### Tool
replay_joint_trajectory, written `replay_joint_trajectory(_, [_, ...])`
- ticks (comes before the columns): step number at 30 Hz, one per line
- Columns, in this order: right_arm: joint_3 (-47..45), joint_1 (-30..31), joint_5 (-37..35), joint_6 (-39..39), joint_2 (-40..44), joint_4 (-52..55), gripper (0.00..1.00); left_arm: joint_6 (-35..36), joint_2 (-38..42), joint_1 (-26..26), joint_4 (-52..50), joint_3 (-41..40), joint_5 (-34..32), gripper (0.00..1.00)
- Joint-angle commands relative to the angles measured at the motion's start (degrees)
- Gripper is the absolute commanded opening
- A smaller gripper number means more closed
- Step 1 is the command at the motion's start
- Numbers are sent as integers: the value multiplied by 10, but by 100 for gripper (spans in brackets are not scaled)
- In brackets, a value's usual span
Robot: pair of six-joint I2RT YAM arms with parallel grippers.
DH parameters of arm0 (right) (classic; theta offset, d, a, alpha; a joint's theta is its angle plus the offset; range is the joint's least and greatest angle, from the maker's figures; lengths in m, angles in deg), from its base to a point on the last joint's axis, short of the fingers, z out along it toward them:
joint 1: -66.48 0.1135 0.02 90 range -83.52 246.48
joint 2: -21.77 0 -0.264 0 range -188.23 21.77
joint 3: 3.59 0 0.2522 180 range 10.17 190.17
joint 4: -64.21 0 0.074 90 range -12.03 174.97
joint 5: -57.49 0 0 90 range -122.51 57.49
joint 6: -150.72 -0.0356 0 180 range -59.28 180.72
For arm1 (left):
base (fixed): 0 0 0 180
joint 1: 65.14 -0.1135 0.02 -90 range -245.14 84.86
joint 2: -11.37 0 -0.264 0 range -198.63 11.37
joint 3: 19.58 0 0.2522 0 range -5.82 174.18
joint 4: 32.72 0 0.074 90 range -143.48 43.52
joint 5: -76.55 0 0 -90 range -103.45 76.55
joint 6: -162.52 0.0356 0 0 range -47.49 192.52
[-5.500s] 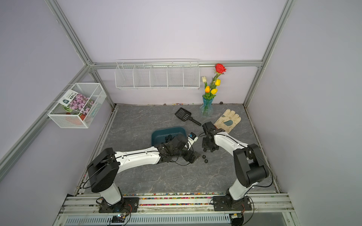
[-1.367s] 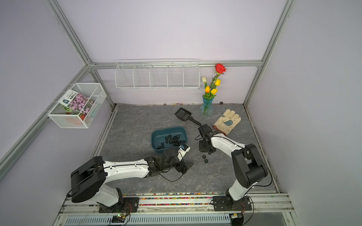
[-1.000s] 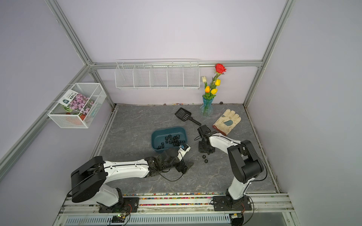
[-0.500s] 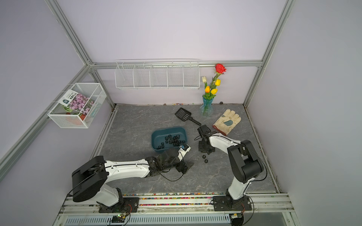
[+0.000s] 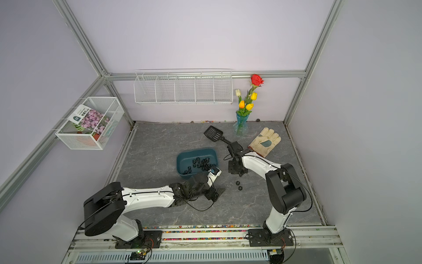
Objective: Put the nuts on the desktop into the storage box
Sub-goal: Pick up the nut from the center of the board, then place the nut in the storage box.
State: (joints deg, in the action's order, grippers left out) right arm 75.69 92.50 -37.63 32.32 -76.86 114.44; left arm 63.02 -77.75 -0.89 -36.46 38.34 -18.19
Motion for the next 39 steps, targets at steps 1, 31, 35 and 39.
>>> replay_joint_trajectory(1, [46, 21, -13, 11, 2, 37, 17, 5, 14, -8, 4, -4, -11, 97])
replay_joint_trajectory(31, [384, 155, 35, 34, -265, 122, 17, -24, 186, -71, 129, -190, -111, 98])
replay_joint_trajectory(35, [396, 157, 38, 34, -282, 125, 17, -34, 183, -71, 139, -197, -110, 98])
replay_joint_trajectory(39, [404, 158, 40, 35, -294, 128, 17, -36, 174, -71, 137, -196, -106, 98])
